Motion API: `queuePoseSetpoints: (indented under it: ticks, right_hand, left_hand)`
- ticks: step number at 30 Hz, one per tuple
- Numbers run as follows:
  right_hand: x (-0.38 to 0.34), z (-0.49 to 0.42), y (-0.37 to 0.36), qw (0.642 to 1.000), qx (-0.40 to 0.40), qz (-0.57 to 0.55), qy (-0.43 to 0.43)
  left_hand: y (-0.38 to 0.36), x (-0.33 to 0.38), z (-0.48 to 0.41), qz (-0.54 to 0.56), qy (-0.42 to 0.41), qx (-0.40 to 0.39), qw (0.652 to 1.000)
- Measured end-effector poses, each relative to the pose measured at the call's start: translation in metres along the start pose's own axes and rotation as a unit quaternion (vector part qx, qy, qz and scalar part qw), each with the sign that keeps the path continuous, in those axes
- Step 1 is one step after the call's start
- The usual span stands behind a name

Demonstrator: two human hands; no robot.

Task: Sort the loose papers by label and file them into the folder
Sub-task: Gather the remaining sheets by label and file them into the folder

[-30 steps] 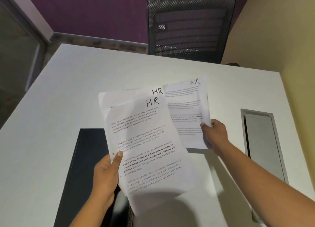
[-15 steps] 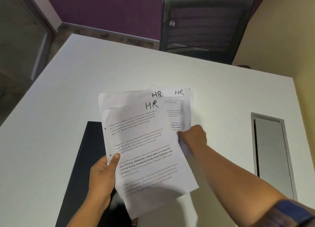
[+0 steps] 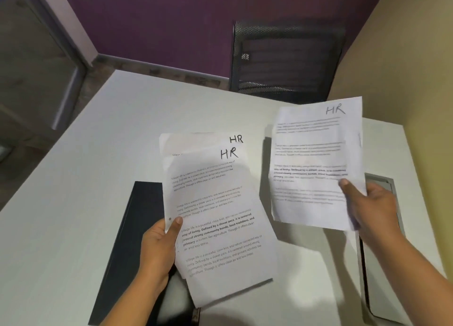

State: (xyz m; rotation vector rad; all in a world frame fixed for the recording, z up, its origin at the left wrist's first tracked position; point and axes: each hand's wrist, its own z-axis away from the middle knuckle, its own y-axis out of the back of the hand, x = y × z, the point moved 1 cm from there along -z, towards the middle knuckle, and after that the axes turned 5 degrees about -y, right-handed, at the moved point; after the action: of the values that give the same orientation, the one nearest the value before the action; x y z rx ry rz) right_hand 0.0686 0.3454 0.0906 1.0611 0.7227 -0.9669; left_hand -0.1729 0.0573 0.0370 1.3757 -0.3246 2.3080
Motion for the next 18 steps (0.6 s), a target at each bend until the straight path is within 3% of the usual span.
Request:
queuePoseSetpoints:
  ticks: [3, 8, 13, 18]
  right_hand:
    - [-0.005, 0.045, 0.055, 0.993, -0.06, -0.092, -0.046]
    - [0.02, 0.11, 0.076, 0.977, -0.149, -0.109, -0.111]
    - [0.051, 0.143, 0.076, 0.973, -0.147, -0.142, -0.102]
    - [0.061, 0.16, 0.089, 0.967, -0.198, -0.146, -0.06]
  left_hand:
    - [-0.01, 0.005, 0.02, 0.001, -0.002, -0.028, 1.0]
    - [-0.04, 0.007, 0.059, -0.002, -0.006, -0.089, 0.996]
    - [-0.069, 0.013, 0.105, 0.038, -0.003, -0.158, 0.987]
    - [-0.073, 0.016, 0.132, 0.022, -0.019, -0.18, 0.983]
